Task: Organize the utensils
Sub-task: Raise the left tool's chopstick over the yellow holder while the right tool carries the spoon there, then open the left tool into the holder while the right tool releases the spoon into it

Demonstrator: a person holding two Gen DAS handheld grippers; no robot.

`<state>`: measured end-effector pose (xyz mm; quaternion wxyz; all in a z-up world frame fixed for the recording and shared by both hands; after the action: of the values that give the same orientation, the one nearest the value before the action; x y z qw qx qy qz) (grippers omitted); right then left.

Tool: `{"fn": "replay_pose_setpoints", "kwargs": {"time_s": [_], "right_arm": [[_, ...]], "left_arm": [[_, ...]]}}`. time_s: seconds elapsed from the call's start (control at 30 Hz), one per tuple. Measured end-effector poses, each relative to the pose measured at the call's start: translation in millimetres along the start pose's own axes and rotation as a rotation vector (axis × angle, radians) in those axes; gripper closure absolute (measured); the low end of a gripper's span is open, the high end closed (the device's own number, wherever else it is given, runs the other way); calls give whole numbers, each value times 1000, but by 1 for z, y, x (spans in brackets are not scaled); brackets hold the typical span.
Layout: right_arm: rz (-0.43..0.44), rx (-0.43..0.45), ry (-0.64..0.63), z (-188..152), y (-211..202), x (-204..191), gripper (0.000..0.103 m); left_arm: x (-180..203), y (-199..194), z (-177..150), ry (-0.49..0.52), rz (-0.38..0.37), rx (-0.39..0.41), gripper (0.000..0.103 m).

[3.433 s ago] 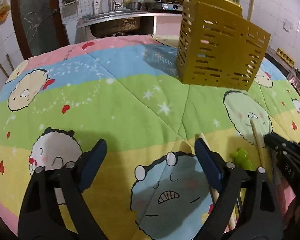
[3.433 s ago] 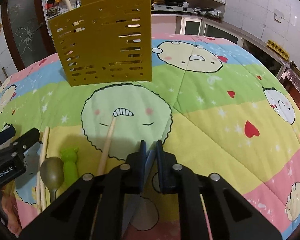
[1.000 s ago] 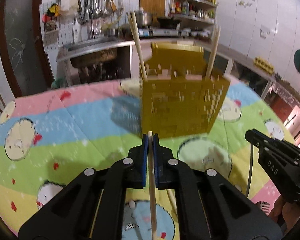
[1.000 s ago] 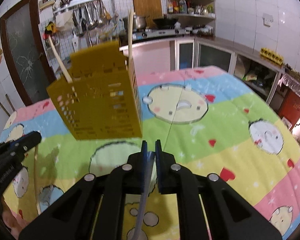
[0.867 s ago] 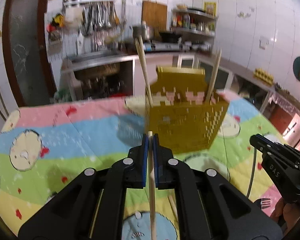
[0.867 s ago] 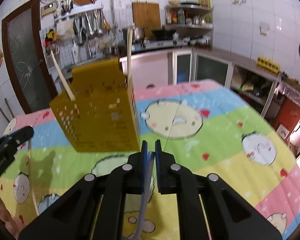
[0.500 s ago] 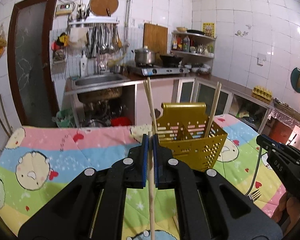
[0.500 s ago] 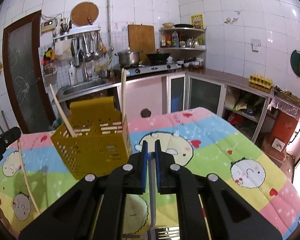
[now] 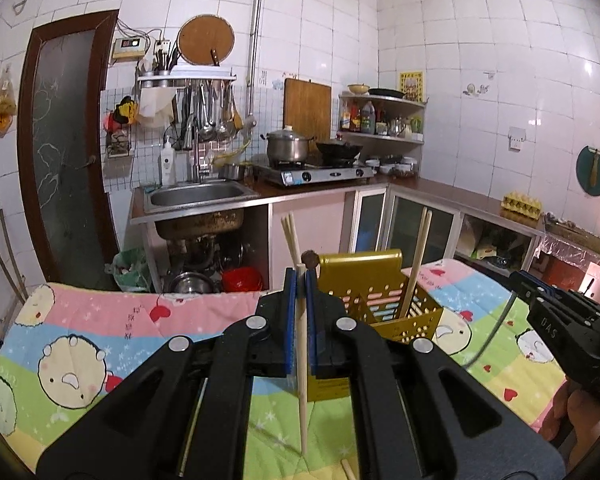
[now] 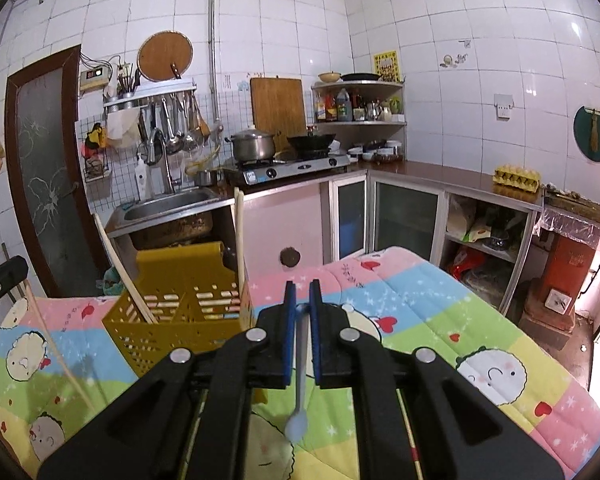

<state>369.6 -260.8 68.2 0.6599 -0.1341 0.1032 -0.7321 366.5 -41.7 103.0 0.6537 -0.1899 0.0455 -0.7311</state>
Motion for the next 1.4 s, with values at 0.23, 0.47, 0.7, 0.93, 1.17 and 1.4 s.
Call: {"fn": "replay_pose_setpoints", "kwargs": {"time_s": [0.23,0.47,0.7,0.93,1.17,1.4], "right_arm": [[6,46,-8,32,-4,-7,96],[28,120,-8,81,-19,-15,97],[54,185,12,131,-22,-27,97],[88,182,67,150,2,-36,97],[119,56,61,102,60,-48,98],[95,-32,-60,44,94,-54,97]], "left_arm": [[8,-4,26,-6,-15,41,99],[23,-17,70,-12,-45,98,99],[44,-22,116,-6,-59,178,99],[49,7,131,5,-41,201,99],[30,70,83,-22,-15,93,99],[4,104,35,-34,29,-33,99]]}}
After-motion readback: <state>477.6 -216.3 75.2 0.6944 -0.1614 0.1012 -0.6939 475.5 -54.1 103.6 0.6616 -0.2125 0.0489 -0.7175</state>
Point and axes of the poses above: each gripper's, at about its wrist camera, not at the fingertips, and y roughly the way its jaws point, x to its right, z to its top, the point moved 10 cm from there along y, roughly the way its jaws point, and after that the axes turned 11 degrees about -y, right-handed, at the moved point
